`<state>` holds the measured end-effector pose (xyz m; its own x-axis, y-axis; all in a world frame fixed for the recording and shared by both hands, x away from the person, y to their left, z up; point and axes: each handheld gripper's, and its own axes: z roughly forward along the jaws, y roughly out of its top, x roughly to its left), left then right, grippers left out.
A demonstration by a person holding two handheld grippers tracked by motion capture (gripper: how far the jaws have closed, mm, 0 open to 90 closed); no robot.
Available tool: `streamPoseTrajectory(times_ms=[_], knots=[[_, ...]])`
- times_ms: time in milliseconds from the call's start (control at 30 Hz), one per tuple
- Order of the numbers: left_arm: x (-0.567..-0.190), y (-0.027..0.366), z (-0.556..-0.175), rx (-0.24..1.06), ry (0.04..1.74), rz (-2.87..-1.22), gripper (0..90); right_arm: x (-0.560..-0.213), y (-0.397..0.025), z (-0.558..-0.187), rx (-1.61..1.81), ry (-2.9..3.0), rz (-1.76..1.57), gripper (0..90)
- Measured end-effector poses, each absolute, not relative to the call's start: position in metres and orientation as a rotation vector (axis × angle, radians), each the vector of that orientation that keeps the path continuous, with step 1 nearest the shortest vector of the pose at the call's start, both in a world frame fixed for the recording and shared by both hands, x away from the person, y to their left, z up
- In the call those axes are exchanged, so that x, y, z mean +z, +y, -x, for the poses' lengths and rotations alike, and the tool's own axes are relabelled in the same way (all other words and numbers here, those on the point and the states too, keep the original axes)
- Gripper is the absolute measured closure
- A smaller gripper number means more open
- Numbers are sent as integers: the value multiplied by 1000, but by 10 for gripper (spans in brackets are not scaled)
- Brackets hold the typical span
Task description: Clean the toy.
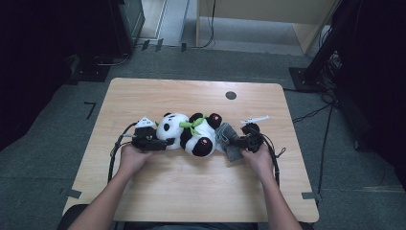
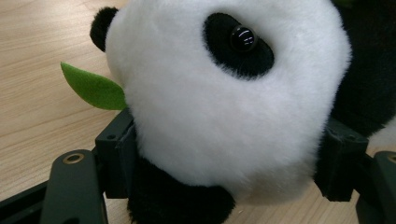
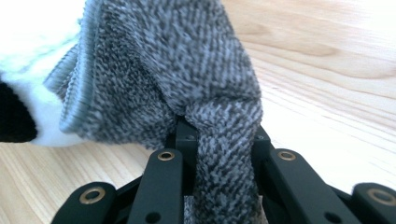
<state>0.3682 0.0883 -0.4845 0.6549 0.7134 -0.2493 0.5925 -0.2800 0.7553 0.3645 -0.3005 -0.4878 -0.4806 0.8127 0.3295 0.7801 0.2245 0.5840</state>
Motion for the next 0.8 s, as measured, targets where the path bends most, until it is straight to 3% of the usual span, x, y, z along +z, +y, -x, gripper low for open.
streamPoseTrajectory(times_ms=[333, 800], knots=[[-485, 88, -368, 172, 1021, -1980, 243, -440, -301, -350, 1360, 2337, -1475, 753], [-487, 87, -366, 195, 1020, -1981, 240, -389, -247, -322, 1545, 2436, -1206, 741]])
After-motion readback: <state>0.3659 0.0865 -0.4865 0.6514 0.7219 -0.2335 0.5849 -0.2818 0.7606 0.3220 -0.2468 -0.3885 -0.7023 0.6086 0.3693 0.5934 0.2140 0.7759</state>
